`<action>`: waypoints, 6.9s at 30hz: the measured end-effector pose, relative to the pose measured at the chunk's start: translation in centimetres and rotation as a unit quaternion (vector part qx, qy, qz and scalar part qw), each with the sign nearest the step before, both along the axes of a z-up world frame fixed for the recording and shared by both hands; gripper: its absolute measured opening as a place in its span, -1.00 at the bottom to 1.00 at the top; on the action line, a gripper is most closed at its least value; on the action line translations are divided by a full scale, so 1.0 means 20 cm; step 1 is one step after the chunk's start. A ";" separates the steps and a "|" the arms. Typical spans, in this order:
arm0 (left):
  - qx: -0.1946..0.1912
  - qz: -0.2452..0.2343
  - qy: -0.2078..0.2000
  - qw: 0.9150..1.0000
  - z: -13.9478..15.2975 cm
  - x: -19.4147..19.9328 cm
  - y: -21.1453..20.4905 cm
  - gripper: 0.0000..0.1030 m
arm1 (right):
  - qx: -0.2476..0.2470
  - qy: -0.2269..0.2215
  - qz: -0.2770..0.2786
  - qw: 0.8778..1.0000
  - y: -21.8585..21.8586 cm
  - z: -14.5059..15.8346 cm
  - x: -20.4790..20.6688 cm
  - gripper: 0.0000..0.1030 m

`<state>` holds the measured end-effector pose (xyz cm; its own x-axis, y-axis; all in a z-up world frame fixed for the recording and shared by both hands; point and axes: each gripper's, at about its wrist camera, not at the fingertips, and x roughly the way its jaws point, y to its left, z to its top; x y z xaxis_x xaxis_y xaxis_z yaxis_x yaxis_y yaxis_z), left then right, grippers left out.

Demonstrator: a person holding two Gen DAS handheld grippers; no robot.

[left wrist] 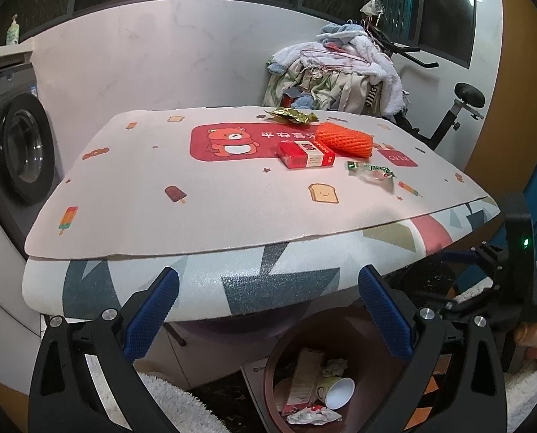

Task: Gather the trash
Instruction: 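Grasp the green snack wrapper with the right tool while the left tool grasps the red cigarette box, then carry the green wrapper and red box down over the brown bin, then open both tools to drop the wrapper and red box into the bin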

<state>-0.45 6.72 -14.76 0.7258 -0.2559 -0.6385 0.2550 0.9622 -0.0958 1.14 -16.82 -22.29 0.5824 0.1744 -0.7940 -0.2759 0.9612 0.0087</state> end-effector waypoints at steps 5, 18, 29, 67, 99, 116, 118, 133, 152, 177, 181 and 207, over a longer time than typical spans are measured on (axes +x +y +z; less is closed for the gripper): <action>-0.014 0.000 0.006 1.000 0.04 0.09 0.01 0.89 | 0.056 0.001 -0.006 0.998 -0.12 0.11 0.08 0.89; -0.025 -0.012 0.043 0.999 0.10 0.47 -0.04 0.89 | -0.042 -0.062 0.010 0.997 -0.21 0.30 0.51 0.88; -0.019 -0.011 0.095 0.995 0.03 0.78 -0.17 0.89 | -0.101 -0.036 0.040 0.993 -0.16 0.12 0.92 0.31; -0.021 0.084 0.217 0.972 -0.24 1.62 -0.70 0.77 | 0.079 -0.099 -0.083 0.988 -0.61 0.27 0.68 -0.67; -0.008 -0.023 0.094 0.995 0.16 0.78 -0.45 0.74 | 0.071 -0.094 -0.043 0.992 -0.36 0.39 0.31 -0.67; -0.041 -0.044 0.022 0.998 0.26 0.03 -0.17 0.74 | 0.036 0.001 0.065 0.997 0.06 0.10 -0.12 -0.67; -0.044 -0.042 0.022 0.998 0.23 0.00 -0.14 0.74 | 0.028 0.021 0.078 0.996 0.10 0.05 -0.14 -0.67; -0.057 -0.042 0.015 0.997 0.12 -0.07 -0.09 0.74 | -0.022 0.084 0.101 0.991 0.23 -0.13 -0.11 -0.61; -0.025 -0.094 0.013 0.995 -0.02 -0.07 -0.22 0.74 | 0.018 -0.093 -0.004 0.995 -0.04 0.12 -0.11 0.89; 0.022 -0.118 0.044 0.992 -0.16 -0.02 -0.37 0.88 | 0.046 -0.086 -0.058 0.994 -0.16 0.08 -0.06 0.89; 0.022 -0.097 0.035 0.994 -0.14 -0.02 -0.34 0.88 | 0.045 -0.086 -0.057 0.994 -0.16 0.08 -0.06 0.89; 0.002 -0.015 0.025 1.000 -0.07 0.06 -0.16 0.88 | 0.046 -0.077 -0.065 0.994 -0.16 0.07 -0.04 0.89</action>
<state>0.83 3.52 -16.20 0.6843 -0.2747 -0.6754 0.2789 0.9545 -0.1056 0.31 -20.02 -20.86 0.7178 0.1580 -0.6781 -0.1549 0.9857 0.0657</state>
